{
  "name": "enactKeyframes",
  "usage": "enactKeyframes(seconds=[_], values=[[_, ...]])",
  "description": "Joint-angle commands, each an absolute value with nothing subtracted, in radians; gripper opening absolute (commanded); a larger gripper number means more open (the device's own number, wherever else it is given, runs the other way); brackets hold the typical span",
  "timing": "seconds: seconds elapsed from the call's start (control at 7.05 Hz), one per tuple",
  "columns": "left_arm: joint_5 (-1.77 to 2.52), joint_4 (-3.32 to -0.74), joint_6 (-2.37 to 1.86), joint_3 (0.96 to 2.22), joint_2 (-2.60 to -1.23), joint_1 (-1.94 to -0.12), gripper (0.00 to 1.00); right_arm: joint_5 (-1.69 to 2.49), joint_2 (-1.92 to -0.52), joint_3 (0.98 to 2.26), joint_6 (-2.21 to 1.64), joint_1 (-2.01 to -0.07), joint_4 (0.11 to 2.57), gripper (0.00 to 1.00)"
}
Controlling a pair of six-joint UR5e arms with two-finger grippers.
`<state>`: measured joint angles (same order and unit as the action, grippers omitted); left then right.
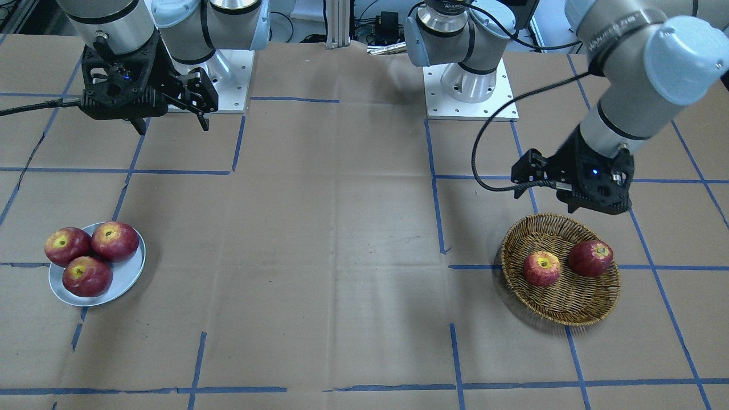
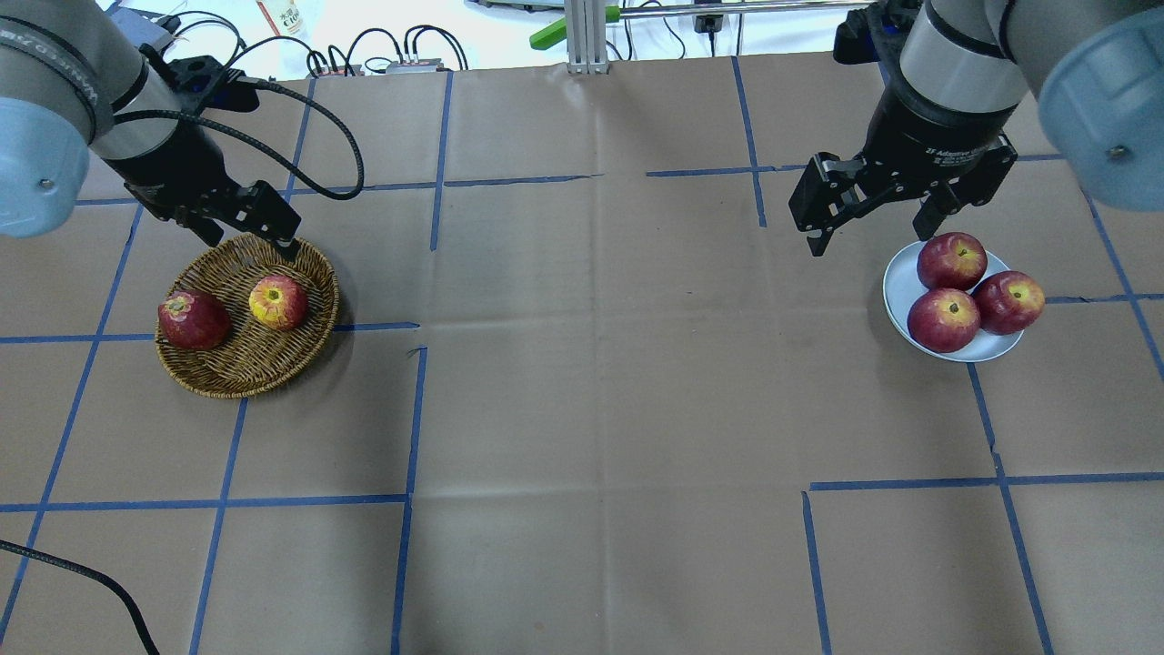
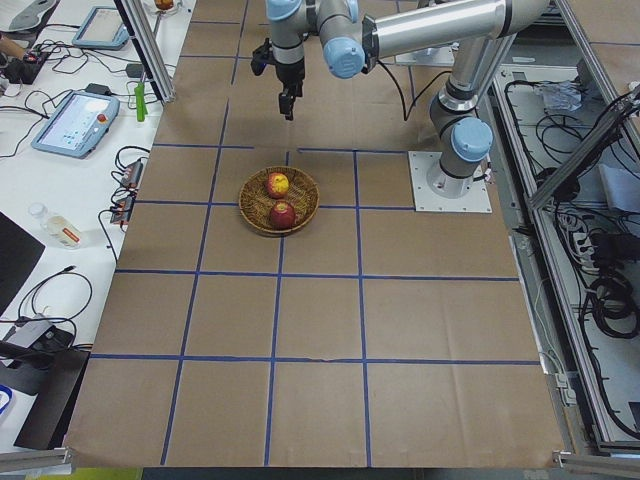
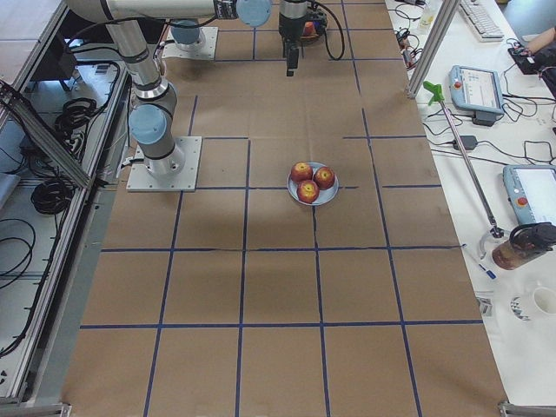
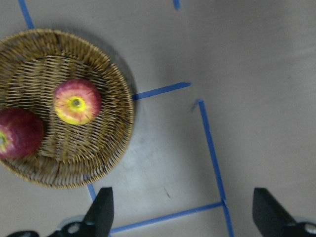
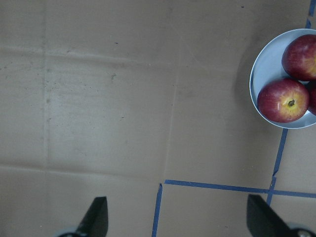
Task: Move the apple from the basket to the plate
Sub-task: 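Lower the left gripper into the basket over the yellow-red apple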
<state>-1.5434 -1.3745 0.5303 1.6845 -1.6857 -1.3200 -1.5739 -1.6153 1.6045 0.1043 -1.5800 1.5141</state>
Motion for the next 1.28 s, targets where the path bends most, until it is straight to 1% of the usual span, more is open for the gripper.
enactKeyframes(seconds=[0.0, 0.28, 0.57, 1.13], values=[[-1.549, -1.248, 0.649, 1.695, -1.781, -1.249, 0.99, -1.574, -1.615, 1.605, 0.104, -1.580, 1.514, 1.00], [-1.543, -1.218, 0.672, 1.710, -1.843, -1.244, 0.99, -1.574, -1.615, 1.605, 0.104, -1.580, 1.514, 1.00], [-1.545, -1.105, 0.684, 1.718, -1.929, -1.246, 0.99, -1.572, -1.615, 1.605, 0.104, -1.580, 1.514, 1.00], [-1.546, -1.095, 0.683, 1.733, -1.985, -1.246, 0.99, -1.572, -1.615, 1.605, 0.104, -1.580, 1.514, 1.00]])
